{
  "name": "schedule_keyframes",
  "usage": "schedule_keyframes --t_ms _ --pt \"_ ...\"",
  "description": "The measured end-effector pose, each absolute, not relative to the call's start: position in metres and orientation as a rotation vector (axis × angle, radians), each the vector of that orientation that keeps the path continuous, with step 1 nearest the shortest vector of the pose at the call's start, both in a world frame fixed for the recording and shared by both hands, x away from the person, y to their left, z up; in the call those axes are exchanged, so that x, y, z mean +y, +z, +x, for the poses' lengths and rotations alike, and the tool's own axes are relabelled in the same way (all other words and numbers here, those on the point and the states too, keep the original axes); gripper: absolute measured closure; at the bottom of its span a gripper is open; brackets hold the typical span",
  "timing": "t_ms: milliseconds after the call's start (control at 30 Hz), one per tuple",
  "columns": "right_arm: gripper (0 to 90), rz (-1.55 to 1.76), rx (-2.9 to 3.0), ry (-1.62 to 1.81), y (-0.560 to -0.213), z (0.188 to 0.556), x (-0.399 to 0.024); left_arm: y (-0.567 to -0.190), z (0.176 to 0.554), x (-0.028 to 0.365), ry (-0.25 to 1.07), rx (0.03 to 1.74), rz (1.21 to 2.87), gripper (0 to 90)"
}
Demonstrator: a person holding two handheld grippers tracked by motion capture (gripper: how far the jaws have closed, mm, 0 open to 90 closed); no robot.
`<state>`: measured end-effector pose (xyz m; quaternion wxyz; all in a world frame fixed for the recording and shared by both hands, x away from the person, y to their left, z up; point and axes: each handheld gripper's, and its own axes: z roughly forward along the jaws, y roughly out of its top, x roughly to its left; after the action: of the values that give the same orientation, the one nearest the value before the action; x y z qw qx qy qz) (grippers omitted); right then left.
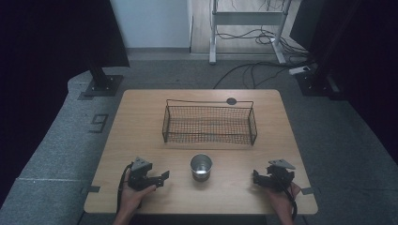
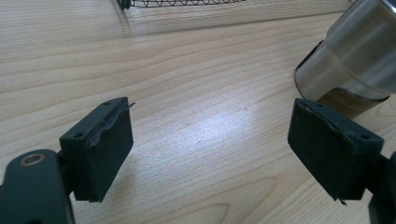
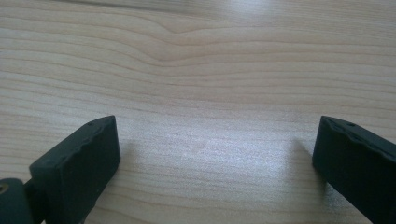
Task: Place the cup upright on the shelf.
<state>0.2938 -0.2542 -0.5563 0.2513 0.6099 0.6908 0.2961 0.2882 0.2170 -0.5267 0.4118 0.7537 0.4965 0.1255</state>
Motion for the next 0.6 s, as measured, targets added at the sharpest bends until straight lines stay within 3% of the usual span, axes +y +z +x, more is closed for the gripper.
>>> schedule_keyframes --t_ms 600 --pt "0.2 1.663 1.877 0.802 -0.556 0.292 -0.255 -0.515 0.282 0.212 0.333 1.200 1.883 14.4"
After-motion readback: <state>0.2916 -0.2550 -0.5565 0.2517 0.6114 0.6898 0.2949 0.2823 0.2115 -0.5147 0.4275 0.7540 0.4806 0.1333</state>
